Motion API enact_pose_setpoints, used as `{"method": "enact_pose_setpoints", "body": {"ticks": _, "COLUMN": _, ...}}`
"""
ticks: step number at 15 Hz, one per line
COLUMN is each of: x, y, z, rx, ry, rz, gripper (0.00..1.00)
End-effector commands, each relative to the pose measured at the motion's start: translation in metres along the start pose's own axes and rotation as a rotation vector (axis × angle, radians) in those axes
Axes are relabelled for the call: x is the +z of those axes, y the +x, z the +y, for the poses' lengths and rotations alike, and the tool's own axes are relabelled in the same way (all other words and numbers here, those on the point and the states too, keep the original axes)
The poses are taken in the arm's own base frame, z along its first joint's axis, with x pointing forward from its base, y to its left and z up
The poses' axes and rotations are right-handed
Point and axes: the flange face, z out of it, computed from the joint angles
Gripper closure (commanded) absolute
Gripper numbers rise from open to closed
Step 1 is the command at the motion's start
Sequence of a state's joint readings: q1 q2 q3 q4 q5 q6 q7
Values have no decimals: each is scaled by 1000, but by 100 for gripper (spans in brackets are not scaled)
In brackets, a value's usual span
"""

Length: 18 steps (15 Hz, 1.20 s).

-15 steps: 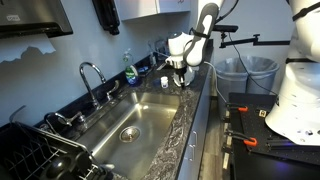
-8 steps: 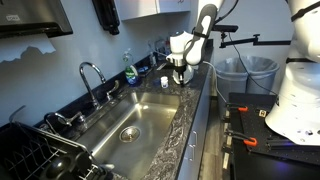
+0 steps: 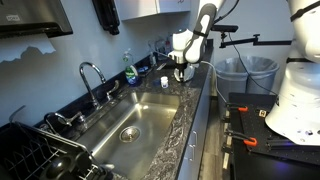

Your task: Move the white object to the left then to the right

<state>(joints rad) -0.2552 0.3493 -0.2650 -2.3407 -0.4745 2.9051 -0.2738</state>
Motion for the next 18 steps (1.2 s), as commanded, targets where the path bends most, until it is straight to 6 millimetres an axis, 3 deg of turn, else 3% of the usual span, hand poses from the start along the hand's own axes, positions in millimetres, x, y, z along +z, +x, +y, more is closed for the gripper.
{"method": "enact_pose_setpoints", "body": {"ticks": 1, "x": -8, "y": -4, "z": 14, "rx": 11, "ry": -4, "rz": 34, "gripper": 100}}
{"method": "enact_pose_setpoints", "body": {"ticks": 10, "x": -4, "y": -7, "z": 18, "rx": 20, "ry": -1, "rz": 14, "gripper": 100}}
{"method": "enact_pose_setpoints", "body": {"ticks": 18, "x": 0, "y": -16, "z": 33, "rx": 61, "ry": -1, "rz": 11, "gripper": 100}}
